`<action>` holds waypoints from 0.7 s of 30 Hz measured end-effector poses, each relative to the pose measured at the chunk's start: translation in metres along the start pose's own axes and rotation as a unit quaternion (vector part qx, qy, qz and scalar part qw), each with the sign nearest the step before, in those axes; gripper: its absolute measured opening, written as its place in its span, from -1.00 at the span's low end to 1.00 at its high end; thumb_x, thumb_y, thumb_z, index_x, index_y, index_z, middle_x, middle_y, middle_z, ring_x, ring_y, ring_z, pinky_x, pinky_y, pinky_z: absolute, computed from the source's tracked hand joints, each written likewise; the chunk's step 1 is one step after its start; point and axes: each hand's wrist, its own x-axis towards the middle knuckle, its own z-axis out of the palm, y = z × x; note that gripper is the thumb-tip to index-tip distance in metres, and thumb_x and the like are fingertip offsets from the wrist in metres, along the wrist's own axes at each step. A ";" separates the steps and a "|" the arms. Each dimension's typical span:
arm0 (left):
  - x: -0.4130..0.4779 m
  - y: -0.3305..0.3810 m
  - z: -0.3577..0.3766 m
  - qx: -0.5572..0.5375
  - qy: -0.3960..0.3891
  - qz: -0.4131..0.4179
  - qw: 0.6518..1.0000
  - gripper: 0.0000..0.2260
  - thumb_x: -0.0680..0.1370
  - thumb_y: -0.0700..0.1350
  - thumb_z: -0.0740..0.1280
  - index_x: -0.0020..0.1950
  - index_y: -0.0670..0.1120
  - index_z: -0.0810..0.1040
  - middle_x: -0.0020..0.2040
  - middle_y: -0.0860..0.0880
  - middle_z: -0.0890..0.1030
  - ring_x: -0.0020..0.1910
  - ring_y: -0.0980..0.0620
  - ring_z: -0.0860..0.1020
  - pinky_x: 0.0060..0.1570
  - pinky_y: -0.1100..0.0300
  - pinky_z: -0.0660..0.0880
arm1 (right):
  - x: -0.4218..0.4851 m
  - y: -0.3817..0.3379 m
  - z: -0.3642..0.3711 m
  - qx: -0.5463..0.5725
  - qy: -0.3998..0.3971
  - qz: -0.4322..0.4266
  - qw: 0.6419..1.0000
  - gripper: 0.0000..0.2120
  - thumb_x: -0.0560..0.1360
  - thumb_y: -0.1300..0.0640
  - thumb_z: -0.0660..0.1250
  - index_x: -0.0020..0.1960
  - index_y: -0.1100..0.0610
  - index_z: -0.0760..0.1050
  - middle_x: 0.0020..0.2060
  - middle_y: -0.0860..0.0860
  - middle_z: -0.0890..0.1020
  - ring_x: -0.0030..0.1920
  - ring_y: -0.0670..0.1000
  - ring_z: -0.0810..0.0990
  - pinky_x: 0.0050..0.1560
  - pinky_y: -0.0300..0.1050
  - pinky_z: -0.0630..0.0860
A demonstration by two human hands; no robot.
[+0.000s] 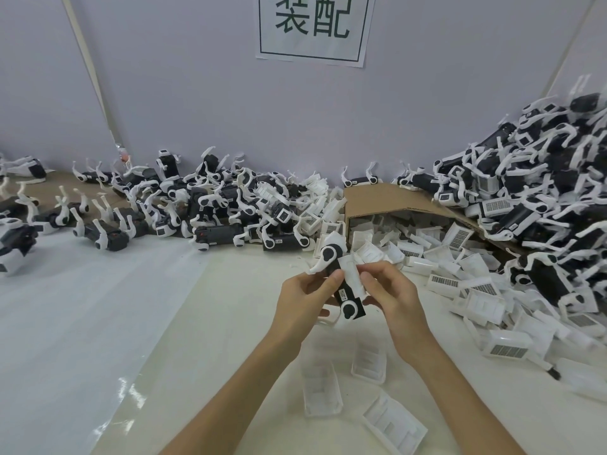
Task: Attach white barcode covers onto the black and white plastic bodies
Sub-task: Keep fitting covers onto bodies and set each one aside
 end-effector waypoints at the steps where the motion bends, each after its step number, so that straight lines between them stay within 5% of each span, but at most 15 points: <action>1: 0.000 0.000 0.000 -0.001 0.001 0.002 1.000 -0.88 0.57 0.04 0.41 0.04 0.04 0.66 -0.16 0.09 0.74 -0.25 0.18 0.67 -0.31 0.34 0.52 | 0.000 0.000 0.000 -0.009 -0.002 0.001 1.000 -0.87 0.60 0.24 0.32 0.03 0.08 0.63 -0.08 -0.01 0.72 -0.07 -0.03 0.65 -0.03 -0.02 0.54; 9: -0.002 0.000 0.000 0.015 -0.043 -0.009 0.999 -0.80 0.61 0.06 0.34 0.13 0.01 0.66 -0.17 0.09 0.73 -0.22 0.18 0.67 -0.31 0.36 0.50 | 0.001 0.003 -0.002 -0.015 0.006 -0.006 1.000 -0.87 0.58 0.20 0.36 0.05 0.03 0.63 -0.05 -0.02 0.72 -0.06 0.03 0.66 -0.05 0.04 0.57; 14: -0.003 -0.002 0.001 0.020 -0.064 -0.005 0.998 -0.84 0.61 0.04 0.35 0.06 0.02 0.68 -0.22 0.07 0.71 -0.29 0.14 0.63 -0.33 0.33 0.50 | 0.002 0.003 -0.004 -0.012 0.017 -0.009 1.000 -0.89 0.56 0.15 0.38 0.00 -0.03 0.64 -0.10 -0.06 0.70 -0.11 -0.06 0.64 -0.18 -0.20 0.57; 19: 0.001 -0.003 0.000 0.010 -0.053 -0.008 0.998 -0.81 0.59 0.05 0.38 0.12 0.00 0.67 -0.09 0.00 0.74 -0.13 0.07 0.69 -0.17 0.20 0.60 | 0.001 0.001 -0.003 -0.008 -0.002 -0.009 1.000 -0.80 0.59 0.20 0.34 0.08 -0.05 0.65 -0.03 -0.03 0.72 -0.02 0.03 0.67 -0.09 -0.07 0.56; 21: 0.001 -0.003 0.000 -0.003 -0.059 -0.005 0.998 -0.83 0.58 0.04 0.40 0.12 0.03 0.66 -0.05 0.02 0.74 -0.09 0.10 0.69 -0.16 0.25 0.59 | 0.001 0.000 -0.002 -0.007 -0.005 -0.013 1.000 -0.76 0.58 0.23 0.35 0.11 -0.06 0.66 -0.01 -0.04 0.72 0.00 -0.01 0.67 -0.10 -0.20 0.56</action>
